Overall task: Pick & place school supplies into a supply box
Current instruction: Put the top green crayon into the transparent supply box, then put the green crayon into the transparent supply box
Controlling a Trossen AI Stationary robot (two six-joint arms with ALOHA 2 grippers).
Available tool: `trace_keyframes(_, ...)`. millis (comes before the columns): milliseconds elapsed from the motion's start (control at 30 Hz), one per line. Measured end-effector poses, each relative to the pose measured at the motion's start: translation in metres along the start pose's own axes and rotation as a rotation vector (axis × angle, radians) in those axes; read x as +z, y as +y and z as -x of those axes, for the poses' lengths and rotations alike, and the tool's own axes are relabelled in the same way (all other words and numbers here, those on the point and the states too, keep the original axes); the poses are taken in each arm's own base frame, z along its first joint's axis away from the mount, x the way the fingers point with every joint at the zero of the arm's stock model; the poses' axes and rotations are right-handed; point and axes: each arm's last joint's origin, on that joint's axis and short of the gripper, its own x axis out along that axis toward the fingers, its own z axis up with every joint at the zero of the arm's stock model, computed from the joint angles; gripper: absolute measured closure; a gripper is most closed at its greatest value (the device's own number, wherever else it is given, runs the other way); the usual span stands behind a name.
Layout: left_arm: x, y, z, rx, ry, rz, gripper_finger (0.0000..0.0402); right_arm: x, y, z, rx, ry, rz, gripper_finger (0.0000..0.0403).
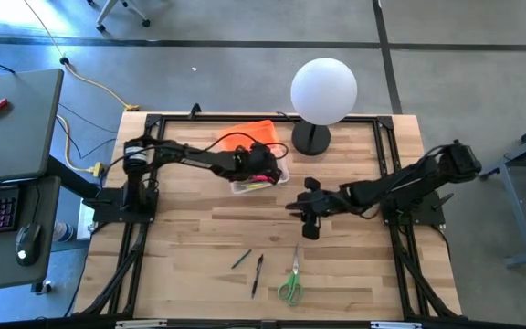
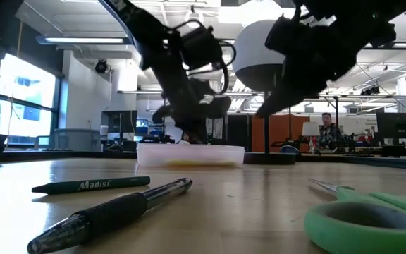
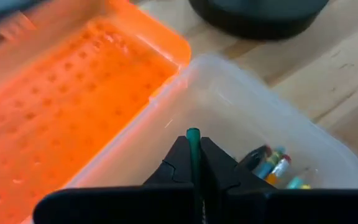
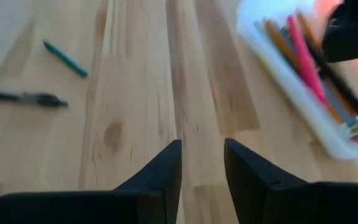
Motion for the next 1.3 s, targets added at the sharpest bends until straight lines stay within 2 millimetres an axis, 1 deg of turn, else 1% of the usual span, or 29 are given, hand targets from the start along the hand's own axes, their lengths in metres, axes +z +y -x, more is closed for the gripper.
trace_keyframes(100,-0.005,0.004,-0.011,-0.001,0.041,-0.003,0.0367,-0.006,0.003,-0.007,0.0,0.032,0.011,0.0304)
trace_keyframes(167,-0.006,0.004,-0.015,0.005,0.05,-0.005,0.0362,-0.008,0.003,-0.01,-0.002,0.041,0.007,0.0304)
trace_keyframes(333,-0.01,0.004,-0.018,0.008,0.058,-0.011,0.0326,-0.007,0.003,-0.012,0.0,0.029,-0.022,0.0304)
trace_keyframes(467,-0.009,0.004,-0.018,0.007,0.056,-0.007,0.0297,-0.005,0.004,-0.012,0.01,0.001,-0.05,0.0304)
trace_keyframes(600,-0.008,0.003,-0.017,-0.007,0.071,-0.034,0.0281,-0.004,0.004,-0.012,0.013,-0.008,-0.06,0.0304)
trace_keyframes(667,-0.003,0.001,-0.013,-0.008,0.079,-0.064,0.0279,-0.004,0.004,-0.012,0.013,-0.008,-0.06,0.0304)
trace_keyframes(733,0.006,-0.005,-0.006,-0.021,0.081,-0.105,0.0282,-0.004,0.004,-0.012,0.015,-0.008,-0.06,0.0304)
trace_keyframes(800,0.018,-0.01,0.006,-0.019,0.101,-0.172,0.0288,-0.004,0.004,-0.012,0.023,-0.007,-0.06,0.0304)
trace_keyframes(867,0.033,-0.019,0.02,-0.017,0.082,-0.235,0.0296,-0.004,0.005,-0.012,0.029,-0.005,-0.06,0.0304)
trace_keyframes(967,0.051,-0.029,0.049,0.062,0.086,-0.364,0.0308,-0.004,0.005,-0.012,0.046,0.0,-0.059,0.0304)
trace_keyframes(1067,0.07,-0.038,0.085,0.114,0.075,-0.444,0.0316,-0.004,0.005,-0.012,0.052,0.002,-0.06,0.0304)
trace_keyframes(1133,0.076,-0.037,0.113,0.152,0.113,-0.5,0.0318,-0.004,0.005,-0.012,0.052,0.002,-0.06,0.0304)
trace_keyframes(1233,0.081,-0.037,0.154,0.203,0.132,-0.514,0.0315,-0.004,0.005,-0.012,0.052,0.002,-0.06,0.0304)
trace_keyframes(1300,0.077,-0.032,0.185,0.257,0.153,-0.526,0.031,-0.004,0.005,-0.012,0.052,0.002,-0.06,0.0304)
